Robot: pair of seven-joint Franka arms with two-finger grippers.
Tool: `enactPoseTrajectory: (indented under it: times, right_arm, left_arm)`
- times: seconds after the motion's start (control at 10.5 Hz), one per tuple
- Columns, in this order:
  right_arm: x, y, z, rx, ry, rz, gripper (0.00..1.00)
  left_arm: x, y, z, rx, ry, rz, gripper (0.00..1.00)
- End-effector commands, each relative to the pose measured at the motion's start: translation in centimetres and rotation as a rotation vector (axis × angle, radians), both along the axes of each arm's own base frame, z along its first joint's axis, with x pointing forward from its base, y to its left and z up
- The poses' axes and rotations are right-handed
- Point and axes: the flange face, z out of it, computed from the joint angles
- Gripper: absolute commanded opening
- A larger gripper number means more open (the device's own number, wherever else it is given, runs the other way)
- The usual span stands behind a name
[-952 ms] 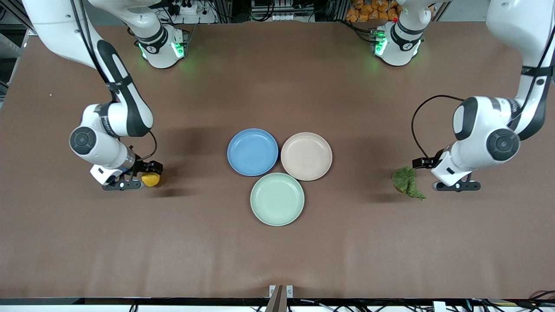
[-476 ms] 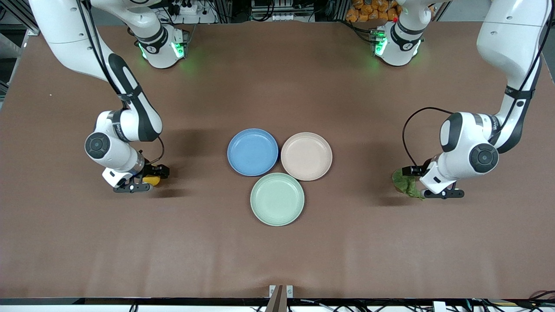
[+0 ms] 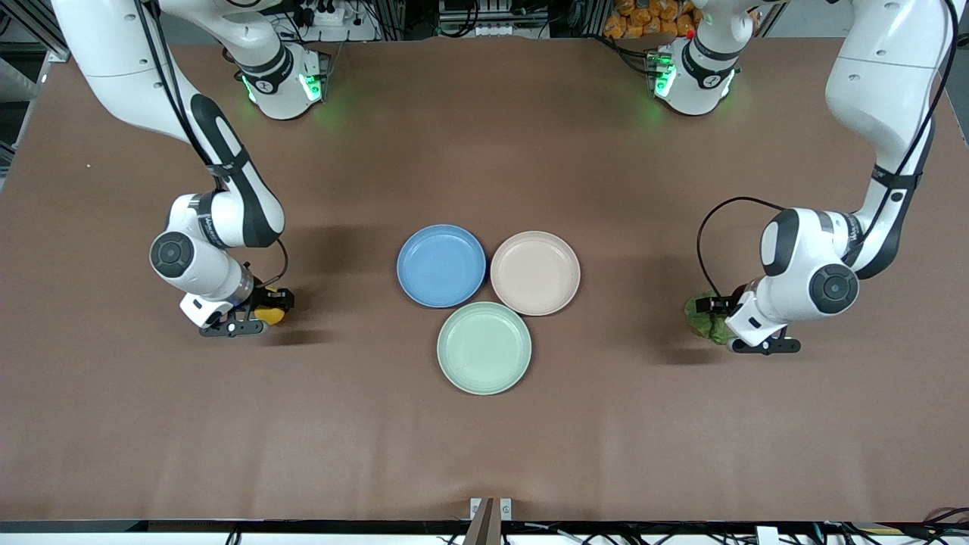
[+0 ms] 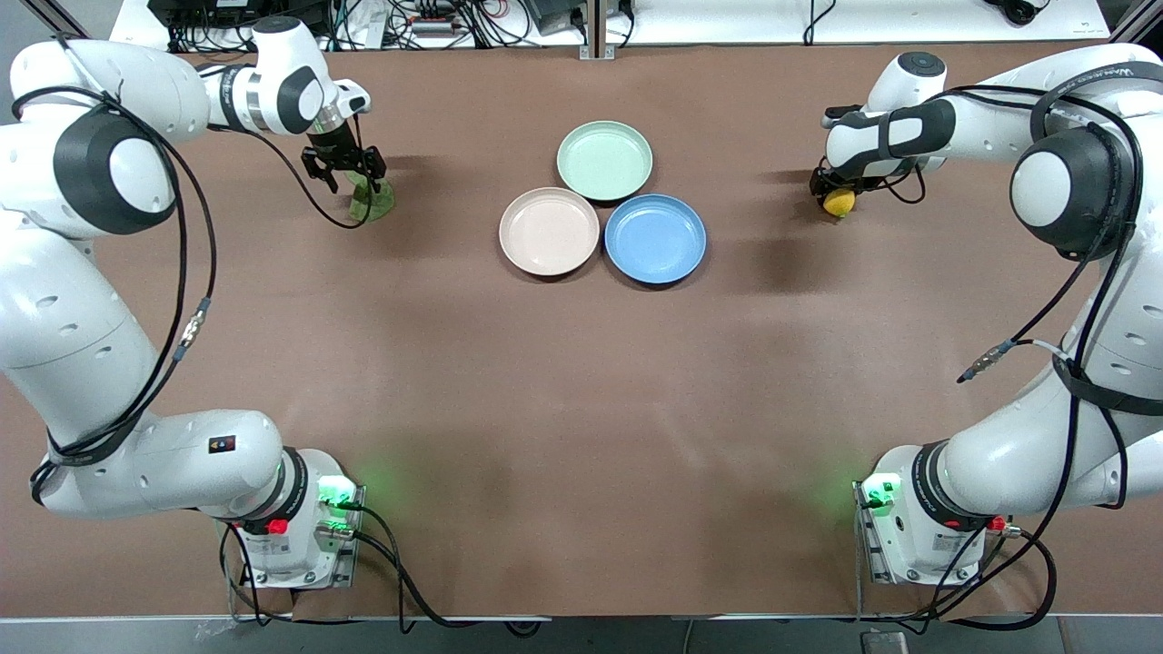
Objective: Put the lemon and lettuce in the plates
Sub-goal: 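Close the right gripper on the lemon while the left gripper grasps lettuce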
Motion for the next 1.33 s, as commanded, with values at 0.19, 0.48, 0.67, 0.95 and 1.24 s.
enactPoseTrajectory:
  times: [0.19,0.48,0.67,0.95,1.24]
  right_arm:
    - [0.3,4.5,3.8,0.009,0.042,-0.019,0.07]
    - [-0.5,10.8,4.6,0.020,0.054,-0.038,0.08]
    - [-1.7,16.2,5.0,0.030,0.050,-0.090,0.08]
    - [-3.8,23.6,5.8,0.051,0.044,-0.158,0.08]
    - [-5.8,30.7,5.0,0.053,0.040,-0.175,0.08]
  left_arm:
    - [0.9,-1.3,-1.3,0.020,-0.002,0.024,0.55]
    - [0.9,-2.6,-1.4,0.034,-0.003,0.083,0.00]
    - [0.9,-3.7,-1.0,0.041,-0.011,0.094,0.00]
    - [1.4,-3.7,0.9,0.045,-0.037,0.094,0.00]
    - [1.7,-4.1,3.7,0.044,-0.073,0.091,0.00]
